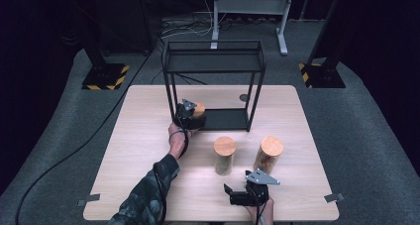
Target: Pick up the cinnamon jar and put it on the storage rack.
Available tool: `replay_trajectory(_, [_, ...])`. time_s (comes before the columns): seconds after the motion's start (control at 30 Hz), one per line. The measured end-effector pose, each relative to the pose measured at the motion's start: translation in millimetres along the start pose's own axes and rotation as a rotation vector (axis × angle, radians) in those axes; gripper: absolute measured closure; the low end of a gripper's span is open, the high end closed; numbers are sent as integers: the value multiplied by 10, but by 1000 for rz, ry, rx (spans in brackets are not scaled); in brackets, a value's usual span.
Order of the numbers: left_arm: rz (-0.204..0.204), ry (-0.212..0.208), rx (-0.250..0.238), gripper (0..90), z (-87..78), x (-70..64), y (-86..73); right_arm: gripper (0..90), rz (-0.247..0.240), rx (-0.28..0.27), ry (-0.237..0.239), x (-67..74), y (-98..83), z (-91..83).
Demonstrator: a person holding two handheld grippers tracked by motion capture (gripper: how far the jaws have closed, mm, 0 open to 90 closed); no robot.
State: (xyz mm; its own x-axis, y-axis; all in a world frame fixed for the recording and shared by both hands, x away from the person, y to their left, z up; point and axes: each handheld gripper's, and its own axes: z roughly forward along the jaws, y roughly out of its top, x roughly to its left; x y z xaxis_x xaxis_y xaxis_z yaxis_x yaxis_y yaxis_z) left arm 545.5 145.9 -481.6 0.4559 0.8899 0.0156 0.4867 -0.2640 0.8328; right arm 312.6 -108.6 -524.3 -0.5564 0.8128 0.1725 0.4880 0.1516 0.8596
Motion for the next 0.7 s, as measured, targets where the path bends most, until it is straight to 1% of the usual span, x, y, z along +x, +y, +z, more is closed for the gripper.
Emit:
replay_trajectory(0.23, [-10, 1, 13, 254, 72, 32, -16, 17, 0, 1, 0, 0, 0, 1])
replay_trajectory(0.47, [-28, -16, 5, 254, 108, 78, -30, 17, -1, 1, 0, 1, 0, 1])
replay_trajectory(0.7, [-33, -8, 5, 254, 137, 99, -13, 17, -2, 1, -2, 3, 0, 0])
